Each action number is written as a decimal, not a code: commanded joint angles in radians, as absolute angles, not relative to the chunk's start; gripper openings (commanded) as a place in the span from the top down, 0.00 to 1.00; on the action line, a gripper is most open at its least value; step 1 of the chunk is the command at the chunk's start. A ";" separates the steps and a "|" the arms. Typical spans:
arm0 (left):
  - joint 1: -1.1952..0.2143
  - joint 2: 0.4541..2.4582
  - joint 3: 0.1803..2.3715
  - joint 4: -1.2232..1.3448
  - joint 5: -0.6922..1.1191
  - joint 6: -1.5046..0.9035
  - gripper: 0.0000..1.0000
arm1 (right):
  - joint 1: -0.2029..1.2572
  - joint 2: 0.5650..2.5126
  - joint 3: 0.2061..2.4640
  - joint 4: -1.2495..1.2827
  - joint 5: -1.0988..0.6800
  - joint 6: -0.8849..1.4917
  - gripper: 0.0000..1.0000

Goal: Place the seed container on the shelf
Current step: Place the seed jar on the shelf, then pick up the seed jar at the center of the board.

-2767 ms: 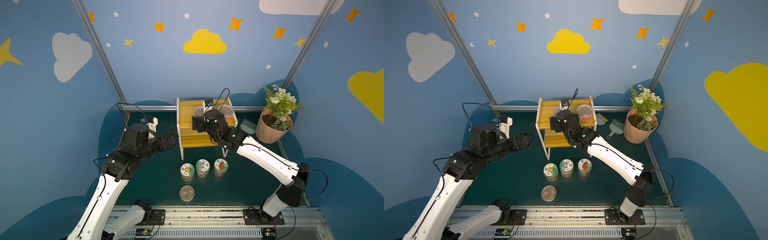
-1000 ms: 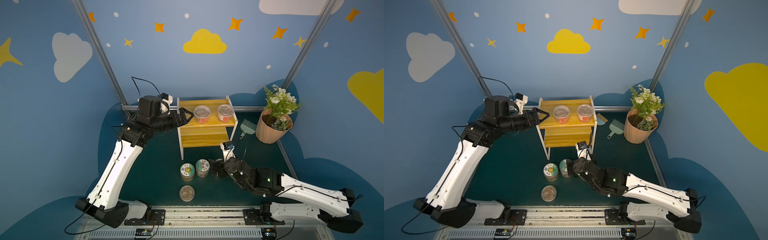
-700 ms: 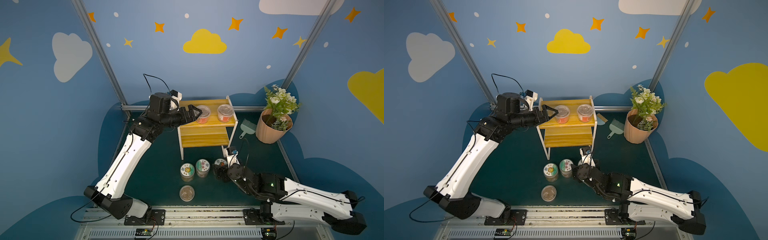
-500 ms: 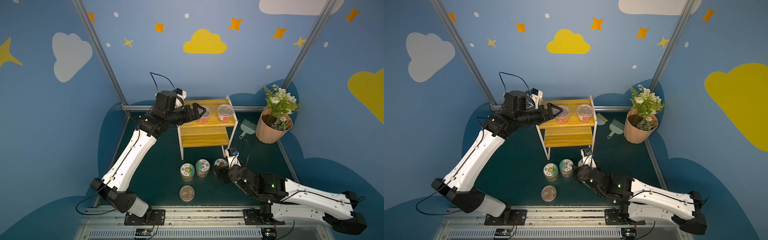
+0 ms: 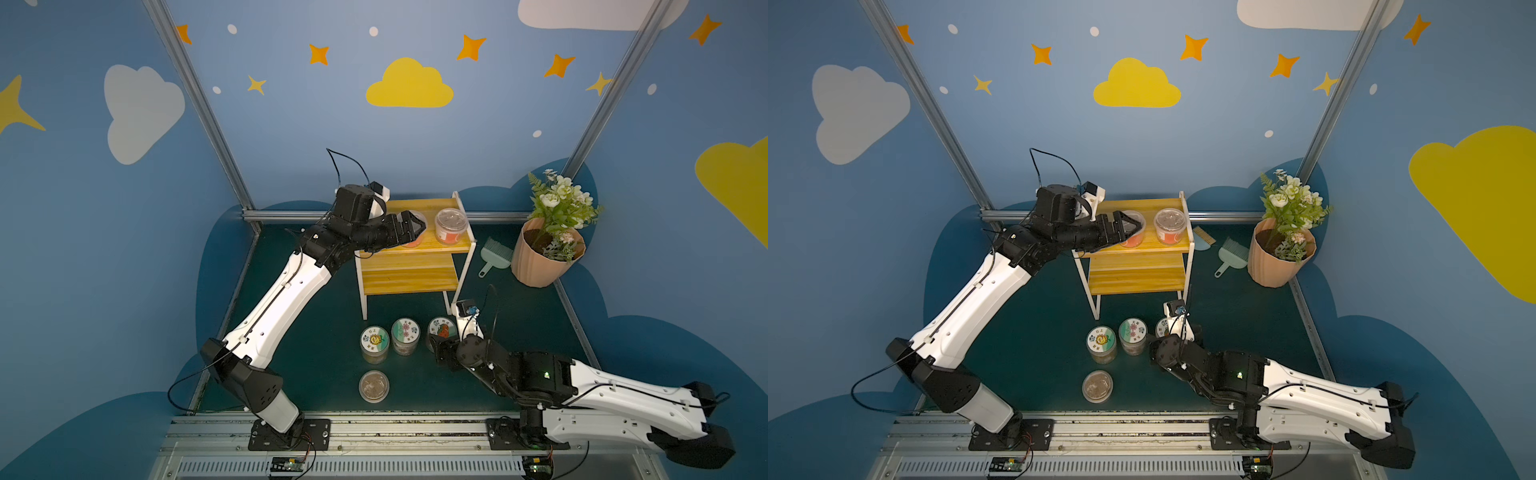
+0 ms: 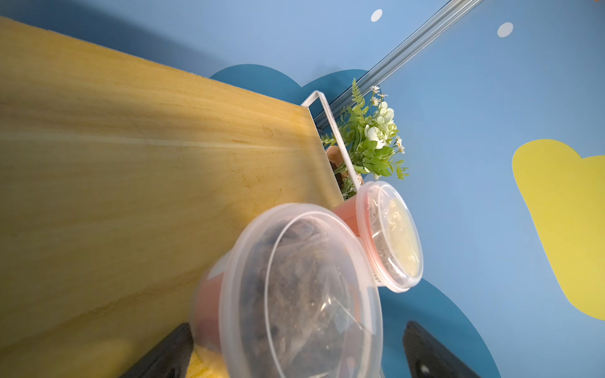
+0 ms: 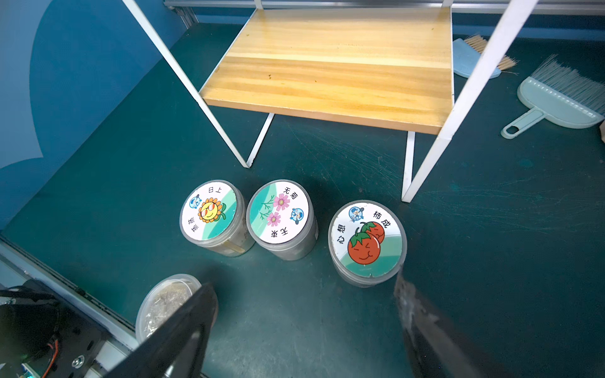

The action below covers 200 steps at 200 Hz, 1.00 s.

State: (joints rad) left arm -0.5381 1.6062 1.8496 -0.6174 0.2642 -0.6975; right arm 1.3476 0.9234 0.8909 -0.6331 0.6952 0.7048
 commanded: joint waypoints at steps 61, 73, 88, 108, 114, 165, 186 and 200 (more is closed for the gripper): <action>-0.524 1.401 1.827 -0.909 0.044 -0.537 0.00 | 1.396 0.887 0.747 -0.467 0.576 0.583 0.07; -0.520 1.337 1.777 -0.952 0.004 -0.546 0.00 | 1.410 0.888 0.717 -0.428 0.550 0.555 0.07; -0.518 1.256 1.711 -1.014 -0.052 -0.558 0.00 | 1.439 0.891 0.686 -0.384 0.521 0.526 0.07; -0.517 1.137 1.594 -1.080 -0.085 -0.597 0.00 | 1.491 0.896 0.620 -0.298 0.504 0.485 0.07; -0.517 1.105 1.547 -1.090 -0.083 -0.617 0.00 | 1.512 0.899 0.598 -0.265 0.504 0.475 0.06; -0.580 0.872 1.162 -1.096 -0.044 -0.810 0.00 | 1.606 0.980 0.439 0.025 0.464 0.451 0.05; -0.645 0.817 1.034 -1.044 -0.057 -0.860 0.00 | 1.650 1.043 0.387 0.149 0.497 0.472 0.05; -0.685 0.772 0.920 -0.937 -0.045 -0.864 0.00 | 1.668 1.096 0.362 0.228 0.510 0.480 0.05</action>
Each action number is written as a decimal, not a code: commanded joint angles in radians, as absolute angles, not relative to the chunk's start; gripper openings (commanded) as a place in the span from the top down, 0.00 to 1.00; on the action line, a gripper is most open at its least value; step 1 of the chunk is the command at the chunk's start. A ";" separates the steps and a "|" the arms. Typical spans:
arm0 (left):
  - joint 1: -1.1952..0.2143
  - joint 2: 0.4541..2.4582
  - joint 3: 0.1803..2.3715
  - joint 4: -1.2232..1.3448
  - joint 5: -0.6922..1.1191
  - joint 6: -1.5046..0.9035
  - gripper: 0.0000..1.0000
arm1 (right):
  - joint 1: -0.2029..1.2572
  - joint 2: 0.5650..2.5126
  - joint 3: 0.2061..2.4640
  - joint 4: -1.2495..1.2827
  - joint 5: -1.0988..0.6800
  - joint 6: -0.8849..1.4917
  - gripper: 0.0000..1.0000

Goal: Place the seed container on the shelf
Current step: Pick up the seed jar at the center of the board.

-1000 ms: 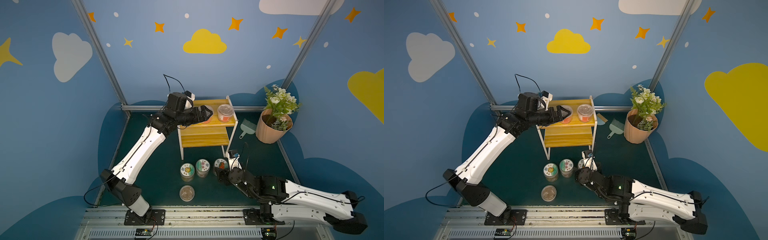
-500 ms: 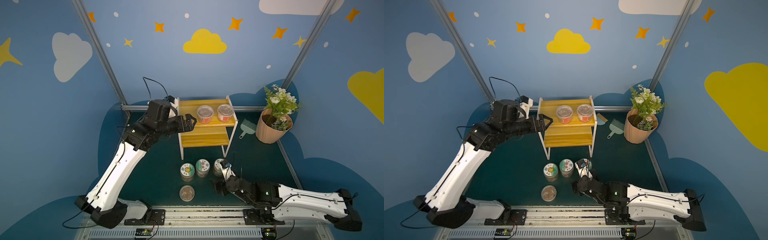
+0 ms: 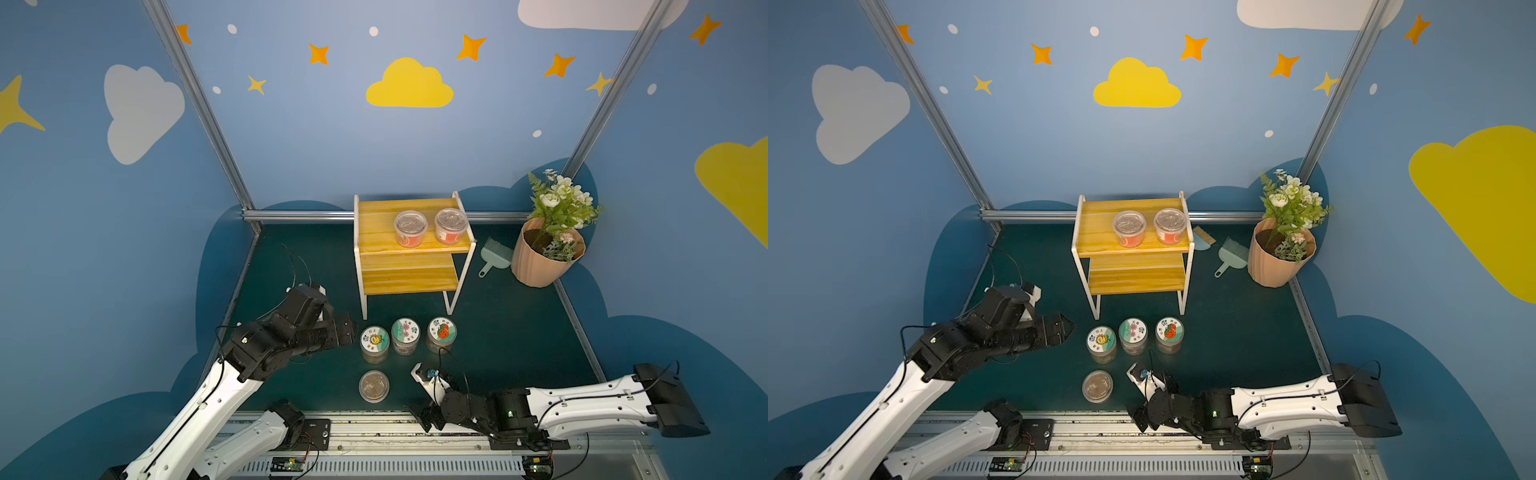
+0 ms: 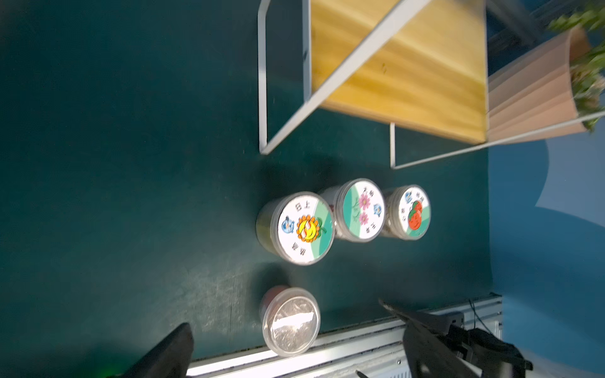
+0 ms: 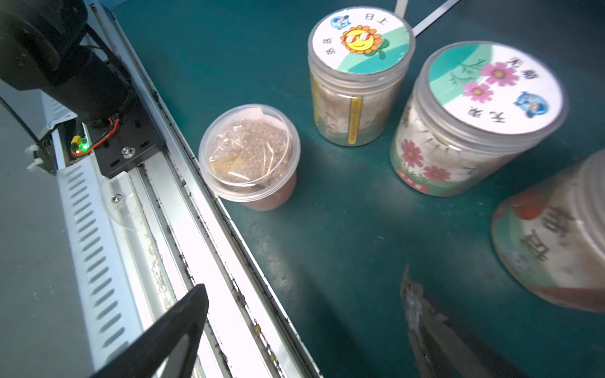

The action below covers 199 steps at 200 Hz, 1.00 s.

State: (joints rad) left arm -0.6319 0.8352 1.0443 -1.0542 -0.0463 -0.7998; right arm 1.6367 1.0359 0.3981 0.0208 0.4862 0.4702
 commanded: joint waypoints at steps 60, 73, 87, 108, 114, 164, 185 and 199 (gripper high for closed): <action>-0.782 0.621 0.556 -0.625 -0.008 -0.929 0.00 | 1.676 1.347 0.390 0.379 0.487 0.464 0.05; -0.803 0.621 0.519 -0.610 -0.001 -0.940 0.00 | 1.681 1.383 0.401 0.385 0.486 0.468 0.05; -0.826 0.627 0.493 -0.602 -0.002 -0.956 0.00 | 1.687 1.411 0.406 0.404 0.500 0.454 0.04; -0.850 0.616 0.441 -0.551 0.004 -0.980 0.00 | 1.689 1.482 0.405 0.451 0.552 0.450 0.03; -0.854 0.610 0.417 -0.530 0.006 -0.989 0.00 | 1.688 1.518 0.404 0.486 0.568 0.446 0.03; -0.861 0.525 0.316 -0.503 -0.009 -1.064 0.00 | 1.695 1.804 0.324 1.115 0.645 0.282 0.02; -0.860 0.498 0.289 -0.486 -0.010 -1.102 0.00 | 1.683 1.841 0.321 1.184 0.666 0.280 0.02; -0.860 0.492 0.285 -0.481 -0.014 -1.112 0.00 | 1.681 1.842 0.319 1.190 0.684 0.284 0.02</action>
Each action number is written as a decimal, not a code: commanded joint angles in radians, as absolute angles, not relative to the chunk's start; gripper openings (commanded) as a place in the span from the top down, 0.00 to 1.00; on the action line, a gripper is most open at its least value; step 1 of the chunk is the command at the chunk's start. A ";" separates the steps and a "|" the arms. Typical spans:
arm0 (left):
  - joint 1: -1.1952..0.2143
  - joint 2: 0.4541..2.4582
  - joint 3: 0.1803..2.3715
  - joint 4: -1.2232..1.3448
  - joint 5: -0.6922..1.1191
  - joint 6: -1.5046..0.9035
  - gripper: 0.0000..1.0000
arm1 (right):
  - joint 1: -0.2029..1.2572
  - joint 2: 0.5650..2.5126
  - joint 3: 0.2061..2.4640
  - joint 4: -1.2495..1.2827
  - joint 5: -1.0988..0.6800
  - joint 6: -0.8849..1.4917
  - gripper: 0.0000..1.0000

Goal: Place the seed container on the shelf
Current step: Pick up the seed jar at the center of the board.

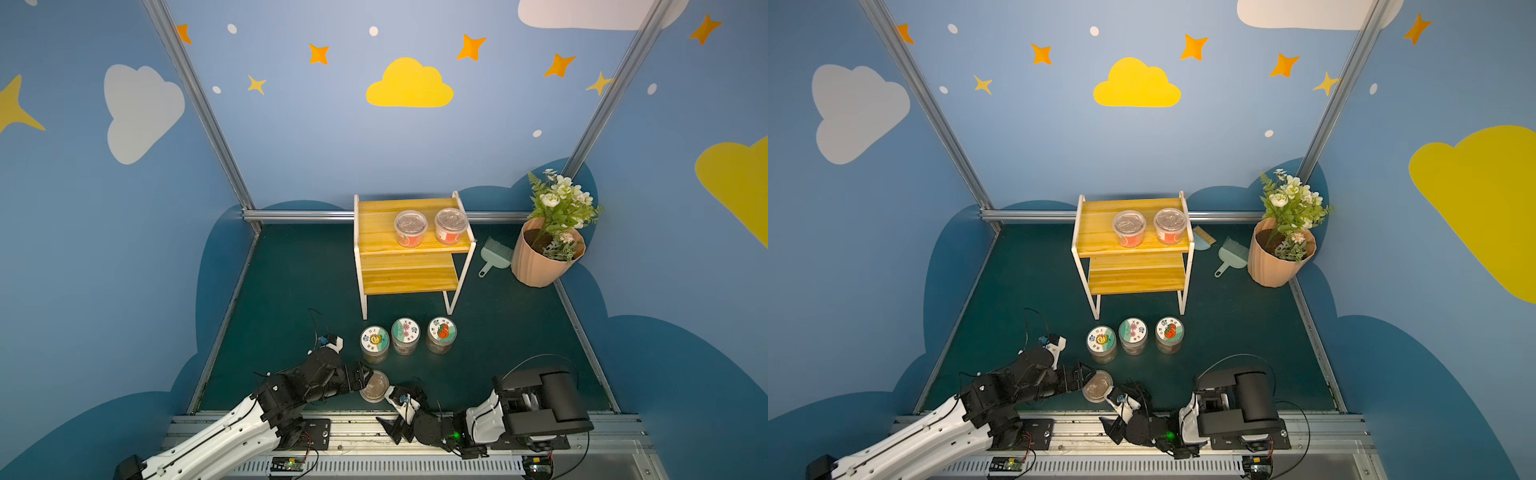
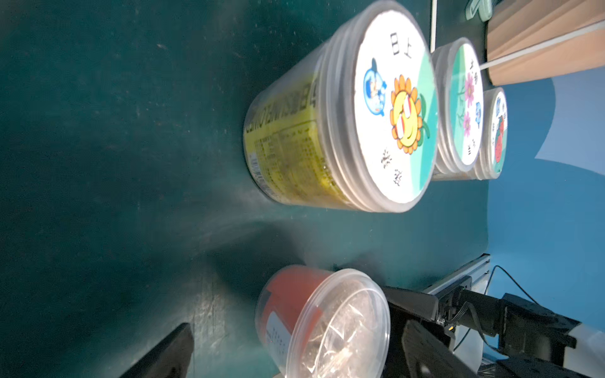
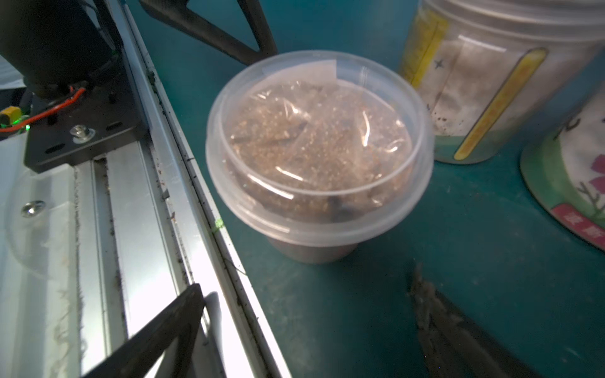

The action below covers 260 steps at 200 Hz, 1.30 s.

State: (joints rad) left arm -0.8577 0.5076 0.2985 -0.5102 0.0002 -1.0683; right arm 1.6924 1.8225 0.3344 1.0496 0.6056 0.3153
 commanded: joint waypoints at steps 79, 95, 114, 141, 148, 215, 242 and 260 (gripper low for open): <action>-0.860 0.630 0.288 -0.353 0.016 -1.188 0.00 | 1.630 1.900 0.368 1.234 0.652 0.272 0.02; -0.862 0.646 0.293 -0.343 0.021 -1.214 0.00 | 1.624 1.911 0.373 1.255 0.653 0.272 0.02; -0.866 0.646 0.277 -0.306 0.019 -1.267 0.00 | 1.620 1.943 0.379 1.294 0.653 0.261 0.02; -0.878 0.608 0.275 -0.334 -0.023 -1.327 0.00 | 1.619 2.007 0.387 1.387 0.642 0.239 0.02; -0.879 0.590 0.282 -0.363 -0.040 -1.331 0.00 | 1.621 2.019 0.387 1.404 0.644 0.235 0.02; -0.879 0.450 0.279 -0.533 -0.109 -1.350 0.00 | 1.612 2.034 0.399 1.398 0.637 0.238 0.02; -0.873 0.406 0.331 -0.642 -0.189 -1.311 0.00 | 1.592 2.039 0.409 1.386 0.605 0.258 0.02; -0.862 0.404 0.364 -0.685 -0.202 -1.281 0.00 | 1.582 2.045 0.426 1.367 0.587 0.262 0.02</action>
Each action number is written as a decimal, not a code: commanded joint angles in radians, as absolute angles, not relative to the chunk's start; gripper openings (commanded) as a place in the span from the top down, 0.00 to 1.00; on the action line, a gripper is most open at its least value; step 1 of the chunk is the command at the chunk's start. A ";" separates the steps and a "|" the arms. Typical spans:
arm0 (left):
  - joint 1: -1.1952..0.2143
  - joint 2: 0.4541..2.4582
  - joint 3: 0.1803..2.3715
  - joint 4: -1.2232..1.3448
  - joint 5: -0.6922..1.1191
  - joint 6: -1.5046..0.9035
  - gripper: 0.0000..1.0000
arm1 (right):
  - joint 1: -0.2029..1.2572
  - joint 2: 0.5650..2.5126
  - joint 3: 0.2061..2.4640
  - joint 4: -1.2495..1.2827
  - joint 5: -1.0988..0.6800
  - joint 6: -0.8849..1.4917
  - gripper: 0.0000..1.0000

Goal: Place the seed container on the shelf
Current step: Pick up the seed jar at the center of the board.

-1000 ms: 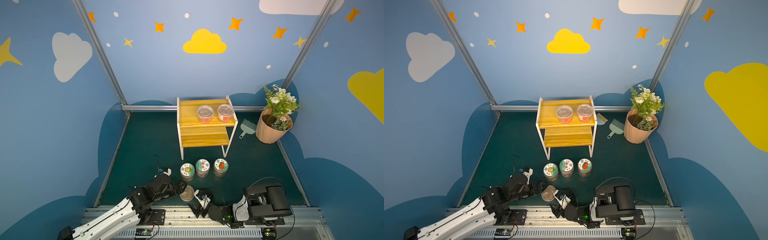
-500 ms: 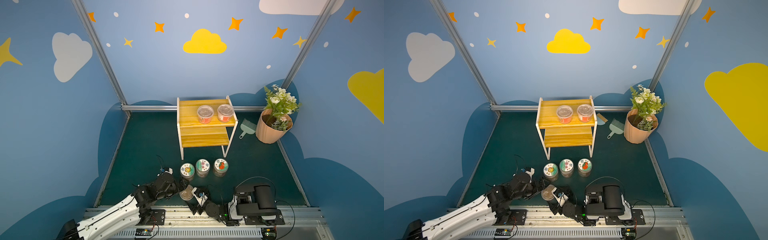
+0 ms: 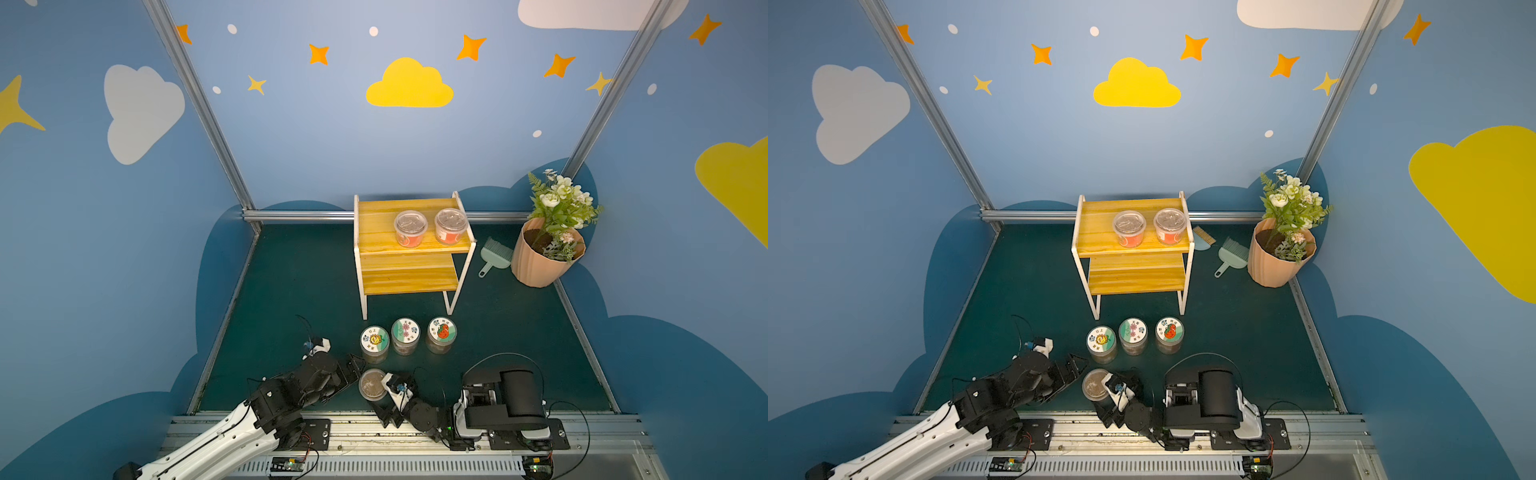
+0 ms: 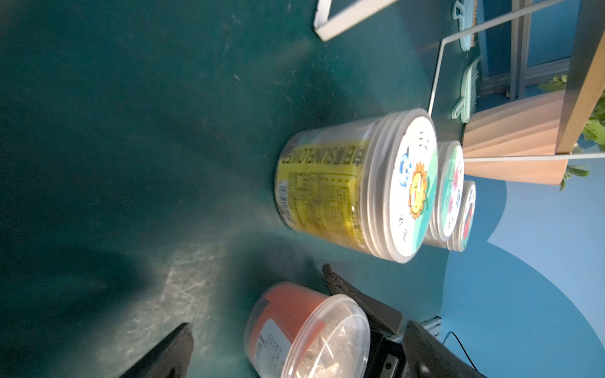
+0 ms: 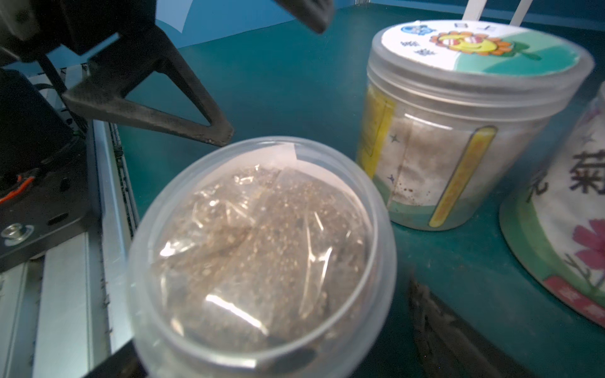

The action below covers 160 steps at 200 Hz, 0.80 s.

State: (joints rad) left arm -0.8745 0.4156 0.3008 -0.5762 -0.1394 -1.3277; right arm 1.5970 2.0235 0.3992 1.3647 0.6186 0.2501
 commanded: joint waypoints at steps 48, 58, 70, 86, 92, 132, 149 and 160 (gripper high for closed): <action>-0.837 0.448 0.427 -0.726 -0.219 -1.223 0.00 | 1.567 2.080 0.468 1.348 0.569 0.263 0.02; -0.829 0.448 0.434 -0.727 -0.225 -1.213 0.00 | 1.565 2.087 0.473 1.346 0.569 0.263 0.02; -0.819 0.450 0.441 -0.729 -0.224 -1.199 0.00 | 1.562 2.093 0.479 1.346 0.567 0.262 0.02; -0.809 0.453 0.452 -0.737 -0.219 -1.182 0.00 | 1.557 2.102 0.491 1.335 0.558 0.262 0.02; -0.807 0.455 0.457 -0.745 -0.219 -1.176 0.00 | 1.557 2.105 0.496 1.332 0.557 0.262 0.02; -0.799 0.445 0.499 -0.786 -0.242 -1.142 0.00 | 1.553 2.110 0.505 1.330 0.572 0.256 0.05; -0.796 0.450 0.524 -0.800 -0.250 -1.121 0.00 | 1.557 2.104 0.506 1.324 0.584 0.252 0.09; -0.795 0.460 0.547 -0.810 -0.258 -1.105 0.00 | 1.561 2.095 0.505 1.315 0.593 0.246 0.13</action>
